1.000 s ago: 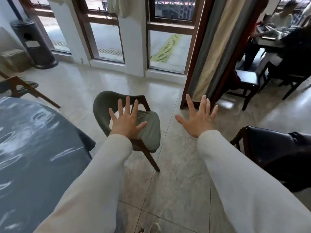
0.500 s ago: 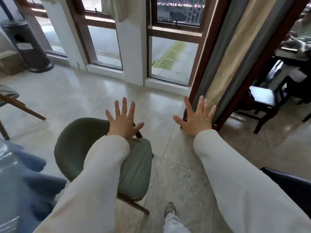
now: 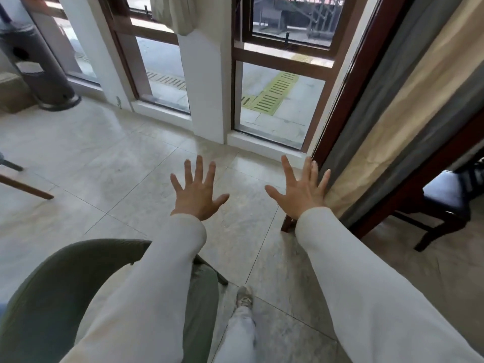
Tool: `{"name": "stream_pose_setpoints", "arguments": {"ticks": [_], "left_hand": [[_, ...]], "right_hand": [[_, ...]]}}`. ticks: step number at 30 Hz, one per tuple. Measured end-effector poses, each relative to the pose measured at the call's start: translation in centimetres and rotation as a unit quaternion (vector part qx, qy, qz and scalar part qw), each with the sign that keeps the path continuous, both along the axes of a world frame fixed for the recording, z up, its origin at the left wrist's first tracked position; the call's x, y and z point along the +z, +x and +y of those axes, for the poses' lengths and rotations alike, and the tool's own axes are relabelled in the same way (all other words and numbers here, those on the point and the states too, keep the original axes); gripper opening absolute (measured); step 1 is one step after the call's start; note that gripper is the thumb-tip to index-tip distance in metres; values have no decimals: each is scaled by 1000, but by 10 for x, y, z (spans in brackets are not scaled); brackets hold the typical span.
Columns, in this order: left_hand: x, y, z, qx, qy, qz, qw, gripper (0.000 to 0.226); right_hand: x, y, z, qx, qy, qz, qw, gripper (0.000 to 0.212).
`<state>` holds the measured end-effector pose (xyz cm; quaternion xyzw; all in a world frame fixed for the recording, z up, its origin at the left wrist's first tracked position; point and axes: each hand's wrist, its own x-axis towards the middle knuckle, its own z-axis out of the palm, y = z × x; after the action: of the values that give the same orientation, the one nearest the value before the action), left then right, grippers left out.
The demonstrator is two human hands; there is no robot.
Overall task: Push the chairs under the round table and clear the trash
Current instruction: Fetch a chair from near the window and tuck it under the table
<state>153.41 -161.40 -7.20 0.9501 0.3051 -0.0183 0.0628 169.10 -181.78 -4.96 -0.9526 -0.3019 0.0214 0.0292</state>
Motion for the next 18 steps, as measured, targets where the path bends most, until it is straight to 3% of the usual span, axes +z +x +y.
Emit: {"name": "stream_pose_setpoints", "arguments": {"ticks": [9, 18], "left_hand": [[-10, 149, 137, 59, -6, -5, 998, 95], [22, 202, 267, 149, 8, -19, 989, 95]], "right_hand": [[5, 161, 167, 63, -15, 10, 998, 87], [21, 248, 339, 163, -11, -14, 986, 86]]}}
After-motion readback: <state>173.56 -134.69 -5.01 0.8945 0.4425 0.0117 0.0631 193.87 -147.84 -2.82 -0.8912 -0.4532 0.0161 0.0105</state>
